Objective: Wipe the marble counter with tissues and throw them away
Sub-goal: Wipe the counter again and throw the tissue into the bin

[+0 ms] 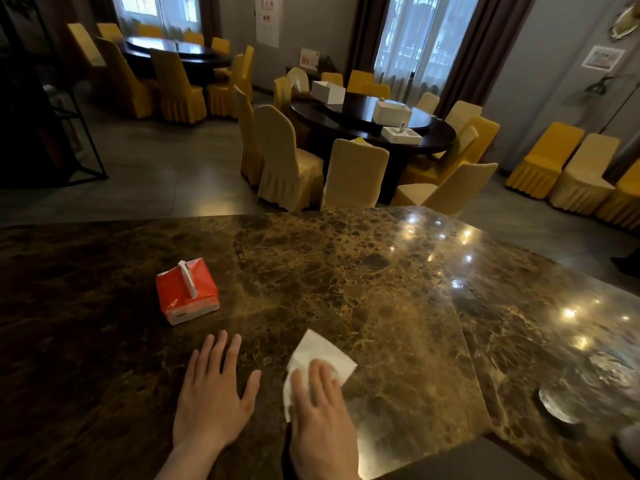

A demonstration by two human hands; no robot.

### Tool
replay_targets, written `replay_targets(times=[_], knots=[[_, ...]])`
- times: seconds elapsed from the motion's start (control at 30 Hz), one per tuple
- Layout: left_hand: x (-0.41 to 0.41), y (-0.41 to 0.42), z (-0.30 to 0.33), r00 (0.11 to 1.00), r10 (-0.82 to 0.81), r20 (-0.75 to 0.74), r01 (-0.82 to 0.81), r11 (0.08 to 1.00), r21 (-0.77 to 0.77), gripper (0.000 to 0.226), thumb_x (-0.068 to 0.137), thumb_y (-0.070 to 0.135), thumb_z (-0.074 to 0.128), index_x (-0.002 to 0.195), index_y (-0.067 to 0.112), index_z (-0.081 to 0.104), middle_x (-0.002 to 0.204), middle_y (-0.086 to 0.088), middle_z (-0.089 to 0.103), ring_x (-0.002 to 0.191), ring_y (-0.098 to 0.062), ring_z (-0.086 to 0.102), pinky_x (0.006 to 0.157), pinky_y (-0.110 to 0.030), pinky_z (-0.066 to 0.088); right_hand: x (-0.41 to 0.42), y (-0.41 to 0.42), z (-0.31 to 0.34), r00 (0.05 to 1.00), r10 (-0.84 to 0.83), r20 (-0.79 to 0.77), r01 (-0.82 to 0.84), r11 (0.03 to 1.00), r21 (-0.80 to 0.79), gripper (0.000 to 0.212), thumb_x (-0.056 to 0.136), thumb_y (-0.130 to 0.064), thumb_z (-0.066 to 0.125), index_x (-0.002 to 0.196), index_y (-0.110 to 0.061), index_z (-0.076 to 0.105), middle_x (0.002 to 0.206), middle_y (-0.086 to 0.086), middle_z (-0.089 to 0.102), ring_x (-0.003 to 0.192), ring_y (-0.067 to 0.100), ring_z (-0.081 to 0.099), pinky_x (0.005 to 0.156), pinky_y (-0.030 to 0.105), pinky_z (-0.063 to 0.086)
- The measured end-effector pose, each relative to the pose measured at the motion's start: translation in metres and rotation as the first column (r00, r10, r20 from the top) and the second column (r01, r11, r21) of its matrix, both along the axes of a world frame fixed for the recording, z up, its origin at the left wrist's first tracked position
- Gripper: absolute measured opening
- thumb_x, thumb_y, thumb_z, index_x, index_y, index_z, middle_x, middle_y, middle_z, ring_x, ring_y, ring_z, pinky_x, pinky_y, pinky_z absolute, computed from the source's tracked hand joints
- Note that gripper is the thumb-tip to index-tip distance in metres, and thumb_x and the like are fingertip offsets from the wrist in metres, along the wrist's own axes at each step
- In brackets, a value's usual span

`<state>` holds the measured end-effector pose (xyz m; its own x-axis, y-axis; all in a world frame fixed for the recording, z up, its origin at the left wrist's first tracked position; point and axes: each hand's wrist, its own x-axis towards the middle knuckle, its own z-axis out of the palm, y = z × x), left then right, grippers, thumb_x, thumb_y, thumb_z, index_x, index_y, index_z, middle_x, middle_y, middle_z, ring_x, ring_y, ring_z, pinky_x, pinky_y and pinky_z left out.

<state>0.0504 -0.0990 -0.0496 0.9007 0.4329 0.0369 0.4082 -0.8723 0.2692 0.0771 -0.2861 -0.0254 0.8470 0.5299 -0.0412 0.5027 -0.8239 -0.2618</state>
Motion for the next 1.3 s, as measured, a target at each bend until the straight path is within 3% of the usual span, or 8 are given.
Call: replay_targets(times=[0.1,0.23,0.57,0.67,0.77,0.9,1.13,1.3], knots=[[-0.002,0.003,0.0,1.0,-0.009,0.002,0.009,1.0,-0.008,0.08,0.094,0.07,0.015,0.161,0.027,0.006,0.17,0.0,0.002,0.155,-0.017,-0.009,0.126,-0.04,-0.004,0.005,-0.016,0.004,0.99,0.115,0.078,-0.116,0.993,0.003,0.052,0.093,-0.036,0.057,0.144,-0.023,0.054,0.15,0.007,0.05,0.14,0.025,0.045,0.111,0.048,0.039],[-0.004,0.005,0.001,1.0,-0.021,0.006,0.021,0.999,-0.027,0.081,0.094,0.072,0.013,0.161,0.028,0.002,0.17,0.003,-0.001,0.154,-0.015,-0.012,0.125,-0.038,-0.008,0.053,-0.081,0.003,0.992,-0.077,0.104,0.082,0.996,-0.044,0.059,0.104,-0.031,0.032,0.16,-0.029,0.013,0.165,-0.004,0.001,0.154,0.018,0.006,0.124,0.037,0.0],[0.0,0.001,-0.001,1.0,-0.001,0.0,0.001,1.0,0.003,0.08,0.094,0.07,0.01,0.161,0.027,0.002,0.17,0.0,-0.001,0.154,-0.018,-0.01,0.126,-0.04,-0.005,0.035,-0.042,-0.004,0.97,-0.236,0.053,0.23,0.968,0.1,0.057,0.106,-0.031,0.027,0.16,-0.027,0.01,0.166,-0.001,-0.005,0.153,0.019,-0.008,0.121,0.031,0.0],[-0.001,0.001,-0.001,1.0,-0.003,0.011,0.003,1.0,-0.007,0.08,0.094,0.07,0.013,0.161,0.026,0.005,0.17,-0.001,0.001,0.155,-0.018,-0.008,0.126,-0.04,-0.003,0.016,-0.022,0.002,0.995,-0.017,0.096,0.004,0.99,0.14,0.05,0.098,-0.025,0.057,0.148,-0.026,0.048,0.161,-0.005,0.031,0.149,0.018,0.028,0.112,0.027,0.036],[-0.001,0.003,0.0,1.0,-0.009,0.009,0.009,1.0,-0.012,0.08,0.094,0.07,0.015,0.161,0.027,0.006,0.17,0.0,0.002,0.155,-0.018,-0.008,0.126,-0.04,-0.004,0.013,-0.022,0.017,0.985,0.111,0.129,-0.133,0.974,0.182,0.014,0.084,-0.023,0.076,0.097,-0.028,0.074,0.112,-0.013,0.069,0.11,0.01,0.064,0.068,0.021,0.053],[-0.001,0.003,0.002,1.0,-0.009,0.01,0.01,1.0,-0.026,0.08,0.094,0.071,0.017,0.161,0.028,0.006,0.17,0.001,0.001,0.154,-0.017,-0.009,0.125,-0.039,-0.006,0.041,-0.047,0.029,0.998,-0.04,0.054,0.027,0.976,0.218,0.001,0.078,-0.023,0.073,0.077,-0.023,0.072,0.079,-0.009,0.068,0.079,0.017,0.063,0.061,0.032,0.049],[0.0,0.002,0.002,1.0,0.0,0.007,0.001,0.999,-0.032,0.08,0.094,0.071,0.016,0.161,0.029,0.006,0.17,0.001,0.001,0.154,-0.017,-0.009,0.126,-0.04,-0.005,0.113,-0.08,0.033,0.87,-0.487,-0.081,0.487,0.818,0.306,0.009,0.085,-0.015,0.074,0.091,-0.021,0.078,0.091,0.0,0.063,0.088,0.025,0.064,0.069,0.031,0.045],[0.0,0.002,0.002,1.0,0.0,0.008,0.001,0.999,-0.039,0.079,0.094,0.071,0.018,0.161,0.029,0.007,0.17,0.002,0.002,0.154,-0.017,-0.008,0.126,-0.039,-0.004,0.111,-0.051,0.036,0.961,-0.249,-0.116,0.27,0.937,0.223,0.022,0.091,-0.014,0.057,0.085,-0.015,0.078,0.098,0.006,0.065,0.094,0.027,0.06,0.074,0.031,0.043]])
